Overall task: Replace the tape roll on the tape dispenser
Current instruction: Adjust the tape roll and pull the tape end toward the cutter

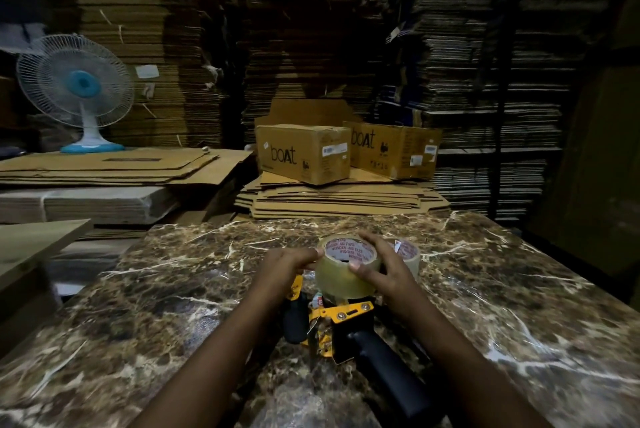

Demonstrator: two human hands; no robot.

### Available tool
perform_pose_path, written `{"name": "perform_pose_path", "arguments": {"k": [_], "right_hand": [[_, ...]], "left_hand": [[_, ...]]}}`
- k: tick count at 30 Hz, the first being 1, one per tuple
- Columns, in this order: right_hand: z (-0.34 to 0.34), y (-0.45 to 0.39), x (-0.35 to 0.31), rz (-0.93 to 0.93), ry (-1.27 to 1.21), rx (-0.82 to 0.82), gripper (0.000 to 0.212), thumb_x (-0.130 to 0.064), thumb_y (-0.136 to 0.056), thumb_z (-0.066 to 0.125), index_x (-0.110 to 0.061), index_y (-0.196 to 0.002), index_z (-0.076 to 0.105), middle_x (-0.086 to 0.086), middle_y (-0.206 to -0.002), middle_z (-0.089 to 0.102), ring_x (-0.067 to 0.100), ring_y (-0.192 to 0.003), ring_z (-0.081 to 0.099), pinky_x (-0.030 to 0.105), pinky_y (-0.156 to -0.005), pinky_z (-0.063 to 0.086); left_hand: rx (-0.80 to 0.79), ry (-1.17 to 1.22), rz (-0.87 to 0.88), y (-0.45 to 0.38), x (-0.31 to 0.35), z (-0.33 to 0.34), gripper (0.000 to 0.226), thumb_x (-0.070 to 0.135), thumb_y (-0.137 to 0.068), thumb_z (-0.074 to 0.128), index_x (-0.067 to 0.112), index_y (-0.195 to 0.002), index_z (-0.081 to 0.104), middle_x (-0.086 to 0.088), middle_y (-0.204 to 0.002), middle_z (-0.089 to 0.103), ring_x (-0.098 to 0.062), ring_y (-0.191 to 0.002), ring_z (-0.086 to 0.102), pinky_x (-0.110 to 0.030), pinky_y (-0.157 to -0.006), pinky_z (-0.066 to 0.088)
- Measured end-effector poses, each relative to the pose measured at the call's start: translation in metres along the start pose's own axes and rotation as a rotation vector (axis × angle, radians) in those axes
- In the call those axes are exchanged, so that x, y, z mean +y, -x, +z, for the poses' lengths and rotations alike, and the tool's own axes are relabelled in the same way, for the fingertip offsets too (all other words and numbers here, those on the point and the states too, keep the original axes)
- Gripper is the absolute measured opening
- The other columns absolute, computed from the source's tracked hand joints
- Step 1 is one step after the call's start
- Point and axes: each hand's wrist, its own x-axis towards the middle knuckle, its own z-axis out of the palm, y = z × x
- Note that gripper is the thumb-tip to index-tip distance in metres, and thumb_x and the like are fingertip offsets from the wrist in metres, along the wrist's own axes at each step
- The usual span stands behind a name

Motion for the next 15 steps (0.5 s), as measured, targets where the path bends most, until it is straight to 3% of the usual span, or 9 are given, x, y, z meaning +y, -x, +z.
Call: {"name": "perform_pose_path", "arguments": {"k": [3,6,10,15], "right_hand": [[-0.004,-0.003,0.006,-0.024,0.015,-0.003,0.081,-0.046,-0.070,0.077,-0.028,-0.143,0.049,-0.004,-0.140,0.055,0.006,-0.119,0.058,0.020,-0.086,0.055],[-0.009,-0.004,0.010,-0.023,0.018,0.011,0.089,-0.057,-0.062,0.083,-0.028,-0.140,0.051,-0.005,-0.137,0.060,0.010,-0.120,0.061,0.027,-0.092,0.056],[-0.011,-0.003,0.015,-0.045,0.065,0.018,0.101,-0.070,-0.055,0.083,-0.025,-0.141,0.052,-0.005,-0.133,0.064,0.013,-0.121,0.063,0.037,-0.100,0.055],[-0.008,-0.004,0.014,-0.054,0.058,0.023,0.088,-0.059,-0.059,0.081,-0.032,-0.138,0.053,-0.004,-0.135,0.062,0.011,-0.119,0.063,0.034,-0.099,0.056]], "left_hand": [[-0.038,0.007,-0.049,0.001,0.004,-0.004,0.024,0.036,-0.077,0.075,0.012,-0.078,0.079,-0.007,-0.090,0.078,-0.029,-0.101,0.067,-0.034,-0.078,0.046],[-0.035,0.002,-0.077,0.000,0.005,-0.005,0.027,0.034,-0.078,0.075,0.009,-0.088,0.079,-0.008,-0.095,0.078,-0.027,-0.101,0.067,-0.031,-0.069,0.041],[-0.052,-0.019,-0.115,-0.002,0.007,-0.007,0.041,0.043,-0.064,0.080,0.010,-0.089,0.079,-0.006,-0.099,0.077,-0.029,-0.102,0.066,-0.034,-0.072,0.045],[-0.072,-0.057,-0.133,-0.005,0.012,-0.009,0.023,0.031,-0.078,0.074,0.014,-0.094,0.075,-0.005,-0.115,0.059,-0.027,-0.106,0.053,-0.032,-0.073,0.040]]}}
